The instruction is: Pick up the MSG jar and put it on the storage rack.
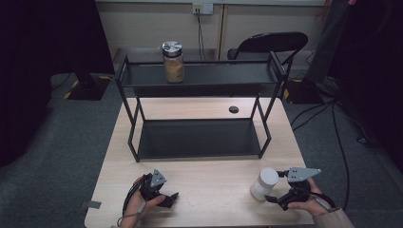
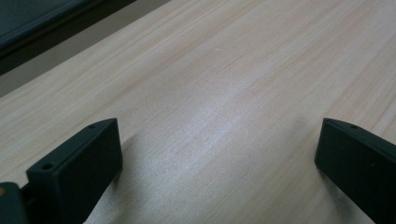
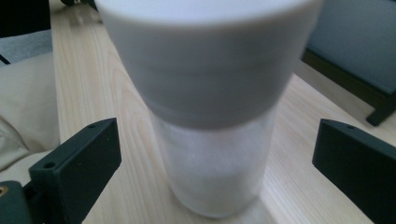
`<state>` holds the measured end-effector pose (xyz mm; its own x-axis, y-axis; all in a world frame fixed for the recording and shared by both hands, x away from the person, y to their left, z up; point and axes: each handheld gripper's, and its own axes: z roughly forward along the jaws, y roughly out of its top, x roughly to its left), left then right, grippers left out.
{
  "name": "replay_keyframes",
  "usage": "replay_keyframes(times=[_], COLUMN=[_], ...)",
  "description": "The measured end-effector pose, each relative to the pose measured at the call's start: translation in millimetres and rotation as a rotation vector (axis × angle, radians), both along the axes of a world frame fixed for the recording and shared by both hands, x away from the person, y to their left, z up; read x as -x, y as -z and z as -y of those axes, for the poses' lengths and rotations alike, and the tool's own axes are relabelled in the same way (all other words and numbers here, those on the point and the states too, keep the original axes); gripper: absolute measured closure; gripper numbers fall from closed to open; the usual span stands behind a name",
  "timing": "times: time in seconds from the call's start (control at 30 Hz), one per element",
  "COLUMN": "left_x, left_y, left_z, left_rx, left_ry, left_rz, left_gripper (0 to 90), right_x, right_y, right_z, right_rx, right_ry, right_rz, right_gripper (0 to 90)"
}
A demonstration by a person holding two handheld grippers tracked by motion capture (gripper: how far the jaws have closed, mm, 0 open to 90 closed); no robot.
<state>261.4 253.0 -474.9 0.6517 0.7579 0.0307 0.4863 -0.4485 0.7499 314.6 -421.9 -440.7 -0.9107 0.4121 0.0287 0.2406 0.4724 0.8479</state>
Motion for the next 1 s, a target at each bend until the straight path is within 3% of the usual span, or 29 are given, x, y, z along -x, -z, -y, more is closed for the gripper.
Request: replay_keyframes(times=[0.17, 0.6, 1.0], left_x=[0.1, 0.0, 0.0], left_y=[0.1, 0.0, 0.0], left_z=[0.0, 0.0, 0.0], left_rx=[0.001, 0.0, 0.001], left_ry=[0.0, 0.0, 0.0], left_rz=[0.0, 0.0, 0.0], left_gripper=[0.0, 0.0, 0.0], right_x=[-4.1, -12.0, -2.4], right_y=[-1.1, -1.3, -8.2], right_z=[-6.9, -11.6, -20.7], right_rx=[0.0, -0.003, 0.026], right_ry=[-0.009, -0.087, -0.053], right_rz=[0.011, 0.093, 0.11], right_gripper=[3.4, 33.1, 34.0])
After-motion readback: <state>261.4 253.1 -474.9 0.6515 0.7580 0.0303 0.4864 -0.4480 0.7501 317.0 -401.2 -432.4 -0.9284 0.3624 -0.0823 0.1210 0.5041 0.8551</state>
